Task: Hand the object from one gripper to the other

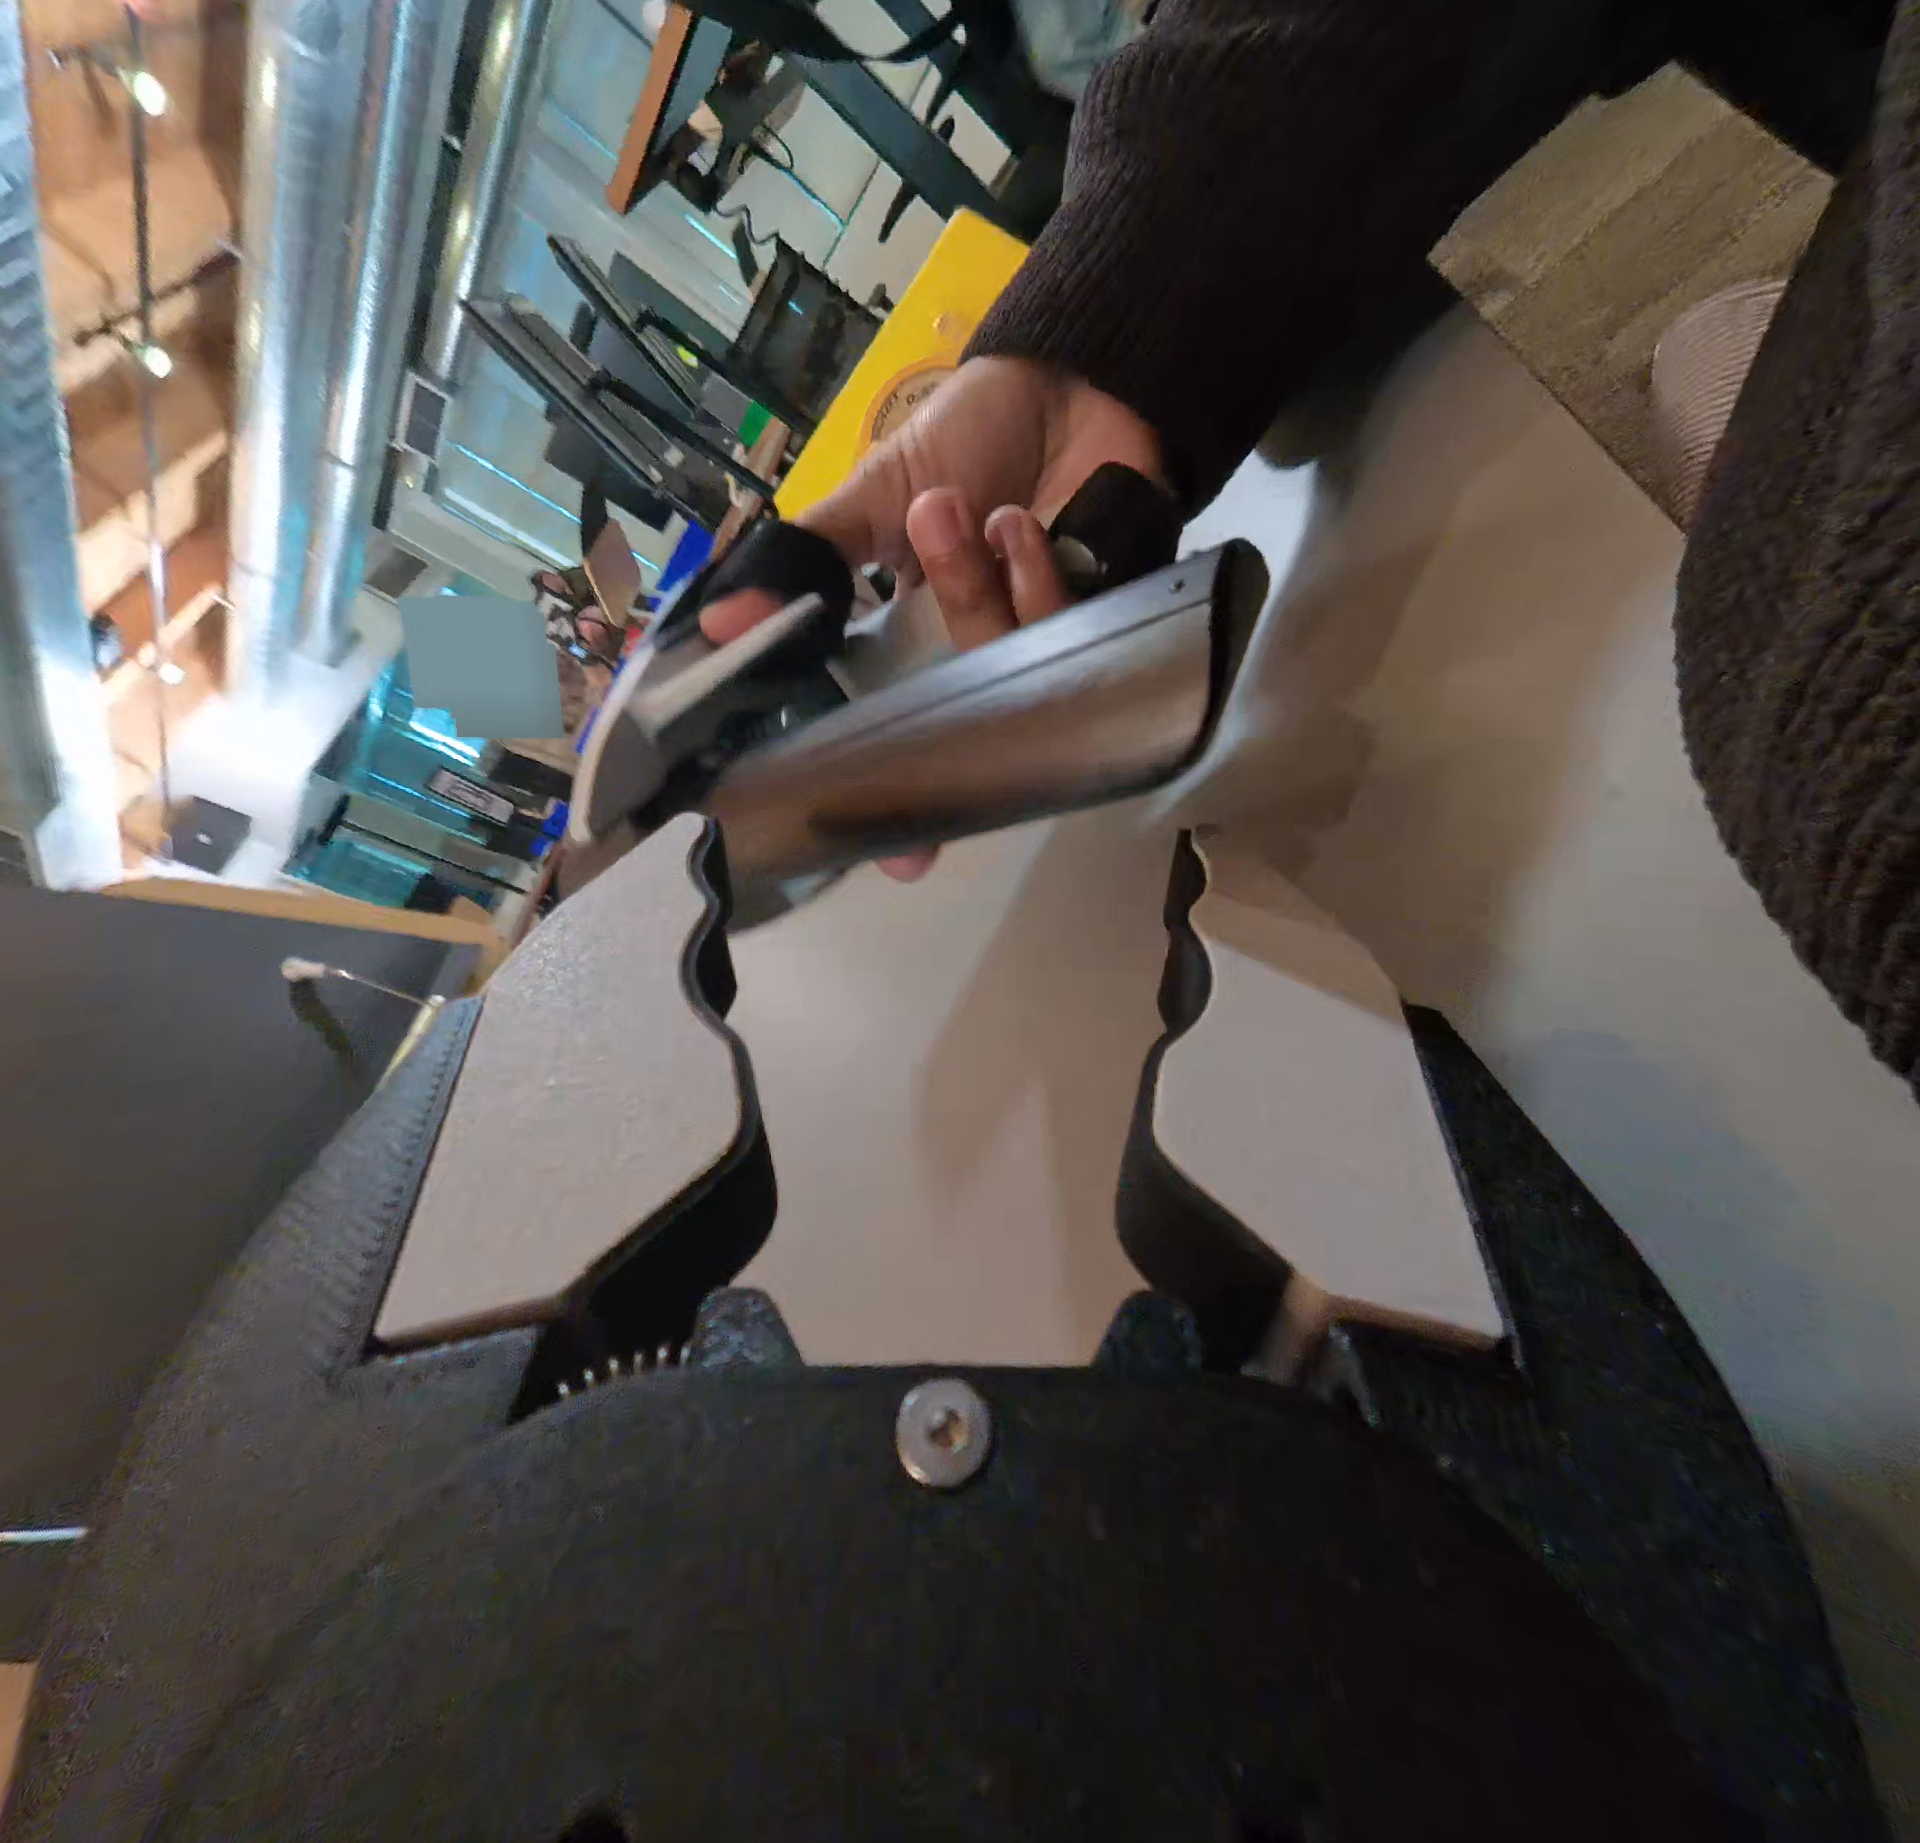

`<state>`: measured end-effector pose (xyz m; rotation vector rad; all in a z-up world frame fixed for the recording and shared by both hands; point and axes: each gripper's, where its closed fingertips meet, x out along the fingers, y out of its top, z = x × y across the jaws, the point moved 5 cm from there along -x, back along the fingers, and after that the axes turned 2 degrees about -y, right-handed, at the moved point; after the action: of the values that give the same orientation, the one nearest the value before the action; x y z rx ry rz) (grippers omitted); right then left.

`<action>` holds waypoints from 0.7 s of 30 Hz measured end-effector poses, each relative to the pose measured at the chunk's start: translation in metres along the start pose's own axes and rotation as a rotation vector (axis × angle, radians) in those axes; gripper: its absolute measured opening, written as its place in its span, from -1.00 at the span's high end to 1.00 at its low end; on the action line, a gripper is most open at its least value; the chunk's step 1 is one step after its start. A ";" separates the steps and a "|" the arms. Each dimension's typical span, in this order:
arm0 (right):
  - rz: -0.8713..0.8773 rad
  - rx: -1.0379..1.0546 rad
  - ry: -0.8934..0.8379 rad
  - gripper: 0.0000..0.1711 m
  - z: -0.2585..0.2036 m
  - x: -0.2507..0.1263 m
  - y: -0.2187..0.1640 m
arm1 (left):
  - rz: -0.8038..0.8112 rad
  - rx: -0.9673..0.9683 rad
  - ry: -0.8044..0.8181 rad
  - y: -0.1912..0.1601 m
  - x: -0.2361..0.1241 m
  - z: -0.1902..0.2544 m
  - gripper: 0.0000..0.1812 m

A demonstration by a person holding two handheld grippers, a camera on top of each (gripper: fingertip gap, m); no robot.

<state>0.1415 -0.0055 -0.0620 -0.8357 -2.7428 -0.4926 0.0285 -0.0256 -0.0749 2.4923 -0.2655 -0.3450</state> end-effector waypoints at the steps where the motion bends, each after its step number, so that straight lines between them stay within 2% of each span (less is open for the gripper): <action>1: -0.010 0.021 -0.010 0.70 0.004 0.003 -0.003 | 0.014 0.015 0.007 0.003 0.000 0.001 0.11; 7: -0.025 0.112 -0.033 0.70 0.016 0.013 -0.008 | 0.058 0.205 0.041 0.016 0.001 0.014 0.29; 10: -0.034 0.134 -0.036 0.70 0.018 0.014 -0.010 | 0.056 0.343 0.054 0.021 0.003 0.024 0.46; 12: -0.036 0.150 -0.029 0.70 0.019 0.015 -0.011 | 0.063 0.361 0.042 0.023 0.004 0.029 0.61; 15: -0.033 0.169 -0.035 0.70 0.023 0.015 -0.011 | 0.067 0.346 0.034 0.023 0.005 0.030 0.65; 21: -0.018 0.186 -0.012 0.35 0.022 0.015 -0.010 | 0.093 0.268 0.108 0.029 -0.002 0.013 0.69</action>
<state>0.1206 0.0026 -0.0800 -0.7710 -2.7566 -0.2315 0.0200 -0.0551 -0.0676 2.7391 -0.4054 -0.1432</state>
